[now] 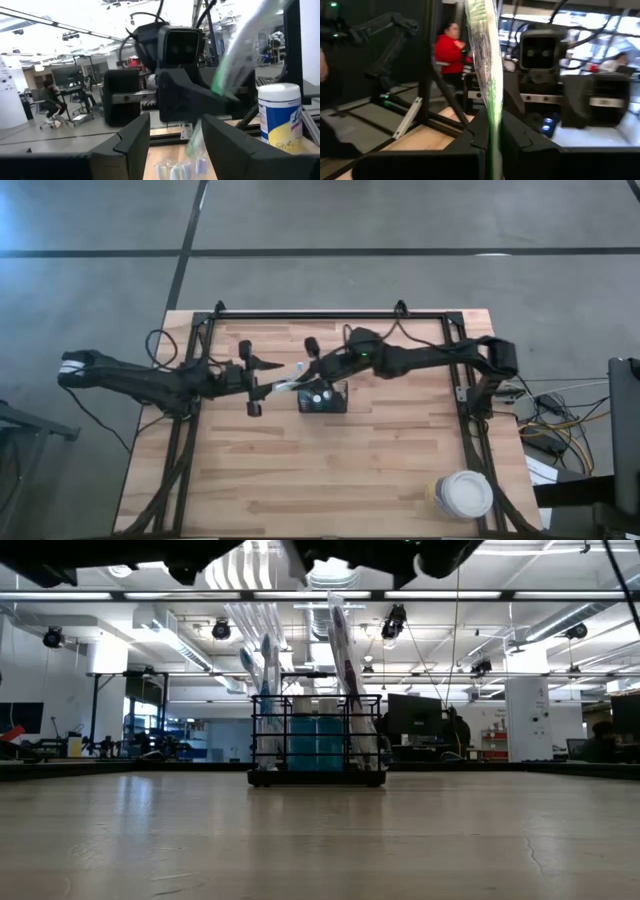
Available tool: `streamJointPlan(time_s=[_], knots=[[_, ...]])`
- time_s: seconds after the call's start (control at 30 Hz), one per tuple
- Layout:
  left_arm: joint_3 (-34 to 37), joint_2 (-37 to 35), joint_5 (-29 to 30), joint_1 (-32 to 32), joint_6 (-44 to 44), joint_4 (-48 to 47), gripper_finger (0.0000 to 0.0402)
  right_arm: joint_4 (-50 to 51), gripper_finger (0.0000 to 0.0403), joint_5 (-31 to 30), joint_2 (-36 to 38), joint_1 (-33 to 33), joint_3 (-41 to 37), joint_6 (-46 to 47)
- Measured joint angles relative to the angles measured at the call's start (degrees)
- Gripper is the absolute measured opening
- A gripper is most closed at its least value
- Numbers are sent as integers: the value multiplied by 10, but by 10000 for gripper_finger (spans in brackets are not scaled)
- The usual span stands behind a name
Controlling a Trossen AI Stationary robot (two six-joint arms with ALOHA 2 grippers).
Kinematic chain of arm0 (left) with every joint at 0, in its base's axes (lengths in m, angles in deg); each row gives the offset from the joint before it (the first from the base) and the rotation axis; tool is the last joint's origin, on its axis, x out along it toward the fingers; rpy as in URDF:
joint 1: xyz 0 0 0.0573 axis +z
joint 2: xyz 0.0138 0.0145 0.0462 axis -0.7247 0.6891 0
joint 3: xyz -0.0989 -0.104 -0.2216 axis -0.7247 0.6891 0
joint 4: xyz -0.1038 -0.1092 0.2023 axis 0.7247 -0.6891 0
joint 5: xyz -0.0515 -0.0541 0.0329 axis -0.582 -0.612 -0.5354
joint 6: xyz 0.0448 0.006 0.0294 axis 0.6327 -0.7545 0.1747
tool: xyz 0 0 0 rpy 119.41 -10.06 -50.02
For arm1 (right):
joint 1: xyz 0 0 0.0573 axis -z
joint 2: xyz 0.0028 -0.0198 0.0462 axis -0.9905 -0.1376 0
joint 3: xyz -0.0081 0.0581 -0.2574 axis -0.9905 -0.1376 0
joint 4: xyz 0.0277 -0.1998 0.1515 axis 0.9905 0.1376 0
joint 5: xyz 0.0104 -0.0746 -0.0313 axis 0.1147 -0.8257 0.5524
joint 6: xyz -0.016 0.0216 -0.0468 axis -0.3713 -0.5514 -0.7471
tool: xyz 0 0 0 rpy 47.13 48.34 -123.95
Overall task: Pick & Place toothbrushing station
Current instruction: Put the green toothbrush into the black mesh organizer
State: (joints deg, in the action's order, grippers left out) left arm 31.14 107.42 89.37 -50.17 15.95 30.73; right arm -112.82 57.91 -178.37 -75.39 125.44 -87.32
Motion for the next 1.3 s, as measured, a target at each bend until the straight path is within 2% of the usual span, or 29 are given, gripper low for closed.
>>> streamJointPlan(time_s=[0.27, 0.4, 0.63, 0.73, 0.97, 1.3], knots=[[4, 13, -39, 5, -4, 23, 187, 0, 13, 27, -55, 6, 49, 16], [3, 11, -79, 5, -4, 21, 194, -2, 13, 28, -56, 6, 46, 16], [2, -12, -97, 4, -5, -6, 203, 2, 13, 28, -53, 10, 37, 17], [-4, -23, -123, 4, -15, -13, 209, 4, 13, 30, -51, 9, 37, 17], [-34, 2, -121, 4, -19, -42, 218, 4, 13, 31, -51, 9, 42, 15], [-69, 58, -121, 4, 7, -43, 211, 7, 13, 30, -51, 9, 43, 15]])
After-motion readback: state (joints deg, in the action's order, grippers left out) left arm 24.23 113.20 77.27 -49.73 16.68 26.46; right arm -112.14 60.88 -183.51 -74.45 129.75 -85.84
